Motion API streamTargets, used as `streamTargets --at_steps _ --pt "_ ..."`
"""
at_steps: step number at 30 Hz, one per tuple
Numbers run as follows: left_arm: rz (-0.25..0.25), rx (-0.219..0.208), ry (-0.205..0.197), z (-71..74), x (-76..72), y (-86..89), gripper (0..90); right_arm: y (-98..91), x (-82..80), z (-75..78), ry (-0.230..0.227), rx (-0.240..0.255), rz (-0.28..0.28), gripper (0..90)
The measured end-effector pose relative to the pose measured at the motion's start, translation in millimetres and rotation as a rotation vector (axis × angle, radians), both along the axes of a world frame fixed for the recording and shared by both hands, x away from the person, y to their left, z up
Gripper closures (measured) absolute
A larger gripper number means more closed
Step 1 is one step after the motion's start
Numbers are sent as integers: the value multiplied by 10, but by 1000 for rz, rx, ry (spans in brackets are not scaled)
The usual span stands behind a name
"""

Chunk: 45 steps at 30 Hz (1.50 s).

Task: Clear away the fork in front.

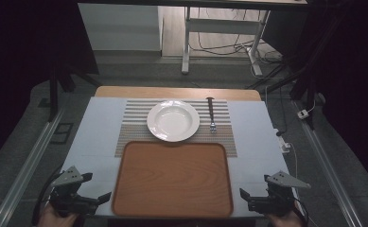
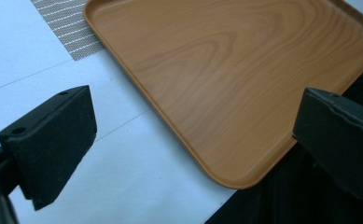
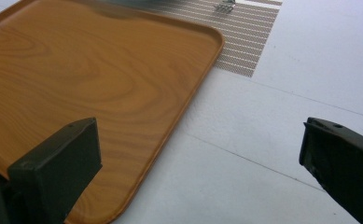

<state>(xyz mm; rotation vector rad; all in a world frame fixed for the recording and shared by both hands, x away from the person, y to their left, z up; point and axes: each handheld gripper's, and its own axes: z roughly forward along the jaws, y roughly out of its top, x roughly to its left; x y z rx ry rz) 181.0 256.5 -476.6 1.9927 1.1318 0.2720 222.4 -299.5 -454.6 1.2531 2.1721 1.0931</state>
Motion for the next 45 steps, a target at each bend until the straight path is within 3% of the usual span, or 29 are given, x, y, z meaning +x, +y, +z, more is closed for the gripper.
streamTargets --at_steps 11,23,27,45 --pt "-3 78 -9 -3 -35 -77 0 48 31 -11 21 -26 29 0" --pt "-15 70 10 -8 -20 -70 0 61 39 -16 35 -32 52 0" --pt "-25 49 27 -12 -13 -55 1 63 39 -13 34 -37 56 0" --pt "-21 41 26 -10 -15 -48 0 153 76 30 11 -55 99 0"
